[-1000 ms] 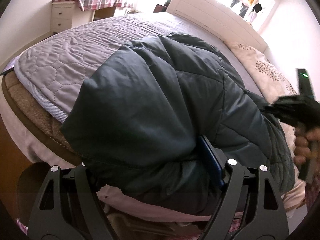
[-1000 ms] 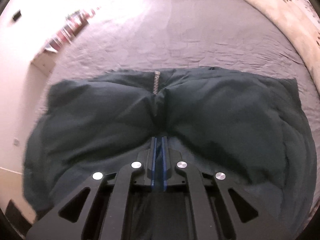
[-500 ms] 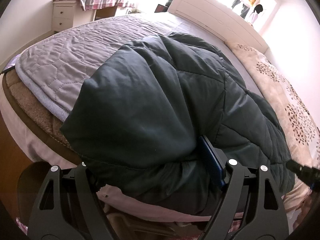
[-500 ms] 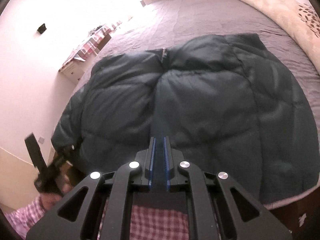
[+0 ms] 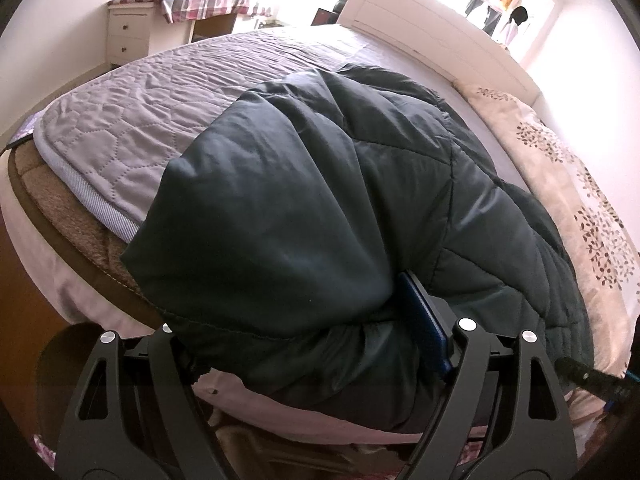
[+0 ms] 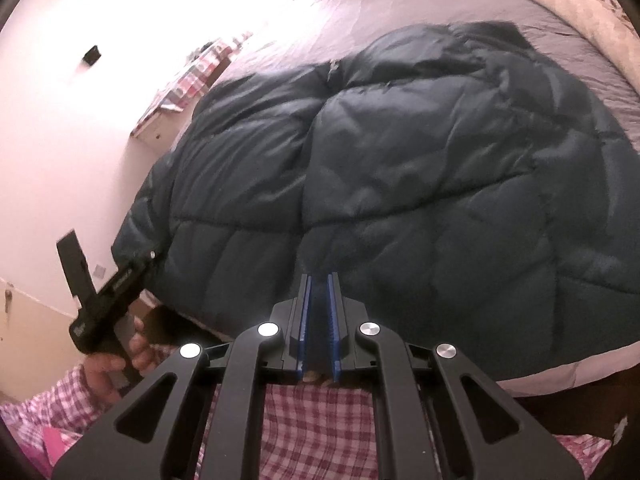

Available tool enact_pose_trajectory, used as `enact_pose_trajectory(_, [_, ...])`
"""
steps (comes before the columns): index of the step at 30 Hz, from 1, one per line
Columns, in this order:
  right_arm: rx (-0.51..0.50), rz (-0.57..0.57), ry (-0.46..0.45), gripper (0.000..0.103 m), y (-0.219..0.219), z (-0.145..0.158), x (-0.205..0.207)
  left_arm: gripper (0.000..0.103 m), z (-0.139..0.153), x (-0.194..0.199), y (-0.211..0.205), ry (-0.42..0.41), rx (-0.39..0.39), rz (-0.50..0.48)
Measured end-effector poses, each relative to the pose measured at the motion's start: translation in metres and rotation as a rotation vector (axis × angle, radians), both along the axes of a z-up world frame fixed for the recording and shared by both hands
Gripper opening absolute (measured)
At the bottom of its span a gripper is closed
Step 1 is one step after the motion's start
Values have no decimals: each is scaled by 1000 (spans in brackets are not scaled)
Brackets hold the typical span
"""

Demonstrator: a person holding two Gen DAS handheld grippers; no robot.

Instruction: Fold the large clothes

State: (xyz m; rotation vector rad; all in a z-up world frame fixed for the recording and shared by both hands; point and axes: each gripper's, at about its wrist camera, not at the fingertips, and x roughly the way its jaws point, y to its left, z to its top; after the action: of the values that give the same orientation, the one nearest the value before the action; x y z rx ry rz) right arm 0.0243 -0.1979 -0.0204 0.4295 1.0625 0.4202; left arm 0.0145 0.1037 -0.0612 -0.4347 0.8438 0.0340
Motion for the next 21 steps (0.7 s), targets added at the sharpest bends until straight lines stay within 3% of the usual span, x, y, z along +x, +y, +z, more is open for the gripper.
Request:
enact_pose_trajectory(8, [12,-12,45,10,-4,-13,5,83,5,2,1,22,0,5])
enact_pose_trajectory(16, [-29,-28,-78,18,-18,15,-15,82,14,1,14,53,-85,33])
enact_pose_trajectory(18, [-40,-68,-84,18,-31,17,-20,75,16,0,17,47,-100,43])
enact_pose_trajectory(21, [-23,-135,-80,19,-55,17,-25,51,20,0,14,27,-87,12])
